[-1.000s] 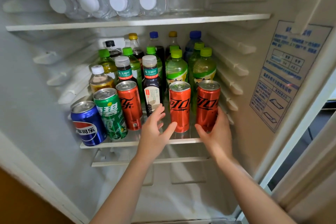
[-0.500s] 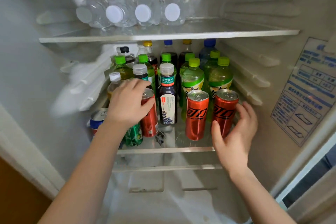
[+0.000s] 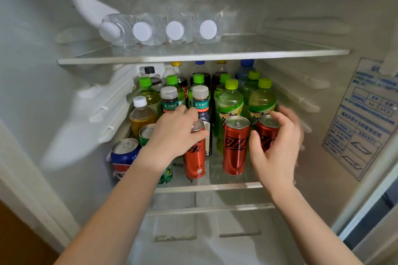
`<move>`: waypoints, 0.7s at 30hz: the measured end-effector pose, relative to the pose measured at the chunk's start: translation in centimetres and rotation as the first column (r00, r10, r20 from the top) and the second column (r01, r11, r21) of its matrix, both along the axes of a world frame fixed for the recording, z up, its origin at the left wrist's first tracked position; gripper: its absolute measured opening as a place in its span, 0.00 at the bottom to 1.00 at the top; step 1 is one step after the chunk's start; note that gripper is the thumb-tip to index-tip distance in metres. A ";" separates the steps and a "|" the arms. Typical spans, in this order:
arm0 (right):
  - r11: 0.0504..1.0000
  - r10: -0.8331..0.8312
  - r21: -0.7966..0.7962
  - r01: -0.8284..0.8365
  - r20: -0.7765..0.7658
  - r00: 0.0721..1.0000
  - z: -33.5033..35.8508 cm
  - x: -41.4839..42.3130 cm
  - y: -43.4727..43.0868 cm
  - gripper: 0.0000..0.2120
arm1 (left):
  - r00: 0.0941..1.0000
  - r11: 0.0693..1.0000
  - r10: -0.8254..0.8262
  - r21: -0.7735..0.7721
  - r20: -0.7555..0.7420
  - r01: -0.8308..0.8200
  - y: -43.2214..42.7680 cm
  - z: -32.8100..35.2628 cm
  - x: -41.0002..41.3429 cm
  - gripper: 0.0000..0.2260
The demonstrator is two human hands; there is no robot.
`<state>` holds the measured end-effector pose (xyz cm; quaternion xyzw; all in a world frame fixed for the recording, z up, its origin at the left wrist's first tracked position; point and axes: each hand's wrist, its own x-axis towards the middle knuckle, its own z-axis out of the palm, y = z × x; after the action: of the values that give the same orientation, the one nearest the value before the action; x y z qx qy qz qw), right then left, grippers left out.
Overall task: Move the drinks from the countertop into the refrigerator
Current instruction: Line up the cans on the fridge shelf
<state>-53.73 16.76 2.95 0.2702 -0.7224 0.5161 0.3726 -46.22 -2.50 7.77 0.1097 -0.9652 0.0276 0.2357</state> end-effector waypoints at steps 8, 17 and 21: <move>0.991 0.051 0.128 -0.037 -0.107 0.993 1.7 0.0 -1.4 0.13 | 0.998 1.000 -0.005 -0.007 -0.057 0.005 0.3 -0.1 -0.4 0.25; 0.861 0.214 0.493 -0.128 -0.122 0.969 3.8 1.3 -4.6 0.09 | 0.962 0.986 0.083 0.159 -0.261 -0.042 -6.0 3.9 0.4 0.14; 0.770 0.230 0.632 -0.089 -0.144 0.963 4.4 1.5 -5.8 0.14 | 0.996 0.975 0.040 0.223 -0.084 -0.020 -7.0 4.2 -1.6 0.20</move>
<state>-52.25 10.96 7.38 0.4916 -0.7816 0.2482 0.2930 -47.82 -9.54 11.95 0.1511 -0.9492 -0.0817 0.2637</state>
